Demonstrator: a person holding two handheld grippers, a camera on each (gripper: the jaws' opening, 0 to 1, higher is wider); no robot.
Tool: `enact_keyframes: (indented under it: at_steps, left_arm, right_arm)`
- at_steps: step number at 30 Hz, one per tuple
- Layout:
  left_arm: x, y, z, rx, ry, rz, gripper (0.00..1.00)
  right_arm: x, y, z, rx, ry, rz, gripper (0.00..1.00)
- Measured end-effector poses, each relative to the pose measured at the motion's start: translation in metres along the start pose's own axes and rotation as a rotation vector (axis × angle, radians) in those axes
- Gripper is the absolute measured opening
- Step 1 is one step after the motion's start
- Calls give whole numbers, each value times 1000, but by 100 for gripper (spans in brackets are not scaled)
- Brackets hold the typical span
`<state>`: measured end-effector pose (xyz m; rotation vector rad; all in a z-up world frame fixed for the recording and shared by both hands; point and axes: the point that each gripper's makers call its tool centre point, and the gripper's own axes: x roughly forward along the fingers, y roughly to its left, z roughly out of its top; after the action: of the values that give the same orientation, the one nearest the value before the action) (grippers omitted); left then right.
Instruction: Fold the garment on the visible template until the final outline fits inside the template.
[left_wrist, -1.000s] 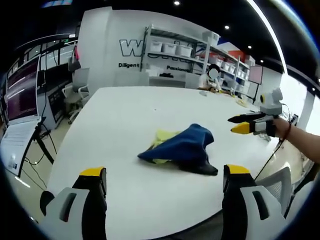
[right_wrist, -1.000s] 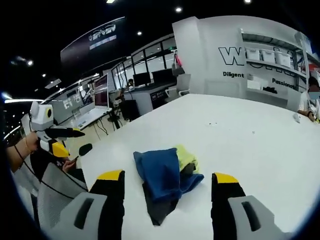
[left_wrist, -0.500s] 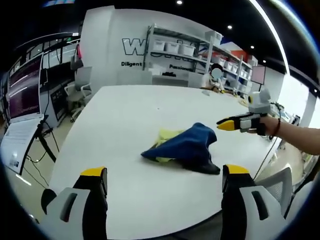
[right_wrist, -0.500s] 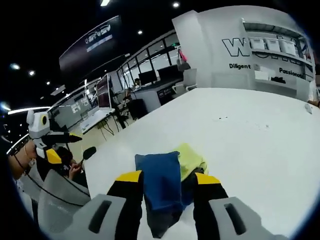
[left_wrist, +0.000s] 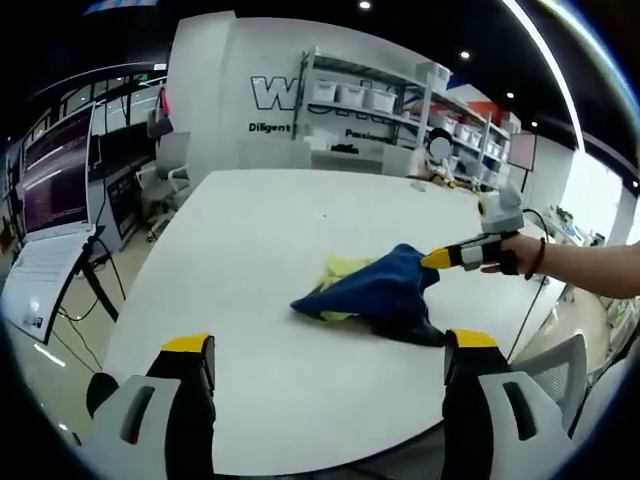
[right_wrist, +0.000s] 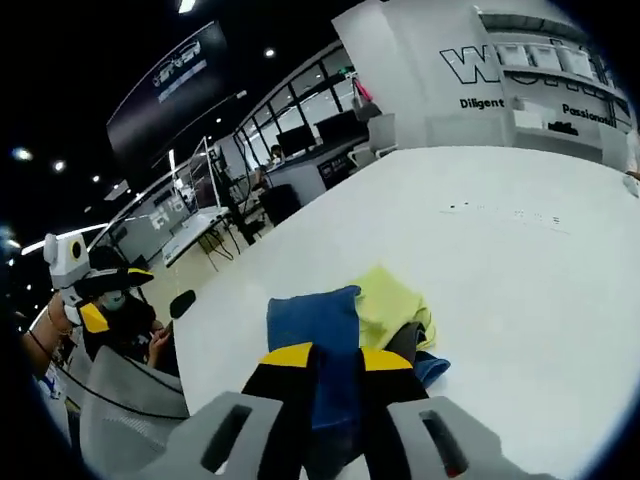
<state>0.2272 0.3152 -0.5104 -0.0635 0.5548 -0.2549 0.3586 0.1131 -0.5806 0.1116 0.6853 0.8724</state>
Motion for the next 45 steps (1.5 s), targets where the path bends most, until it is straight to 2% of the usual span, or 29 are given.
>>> enact_keyframes:
  at_steps: [1,3,6,9,11,14,17,19,31,35,41,45]
  left_arm:
    - [0,0,1,0,-2,2,92]
    - [-1,0,2,0,-4,2,92]
    - [-2,-3,5,6,-16,-2,92]
    - [-2,-3,5,6,-14,-2,92]
    - [-1,-1,3,6,-10,-5,92]
    - [-2,-2,3,10,-9,-6,92]
    - [-3,-5,4,13,-13,-12,92]
    - [-3,-6,4,16,-14,-14,92]
    - [-3,-2,3,19,-15,-15,91]
    - [-2,-1,1,27,-8,-16,91]
    - [-2,-1,4,33,-14,-14,91]
    - [-1,-1,4,36,-11,-12,91]
  right_arm:
    - [0,2,0,-6,-1,3,0]
    - [-2,10,1,-38,-8,27,0]
    - [-10,34,-4,-109,-2,84,0]
    - [-14,44,-8,-136,2,108,0]
    - [-21,59,-17,-180,18,152,0]
    - [-24,69,-26,-226,45,182,0]
    - [-26,77,-48,-295,113,199,0]
    - [-26,81,-63,-299,155,214,0]
    - [-18,75,-110,-262,244,191,0]
    - [-16,64,-133,-282,315,155,0]
    - [-14,50,-148,-237,337,114,0]
    - [-16,44,-154,-253,355,90,0]
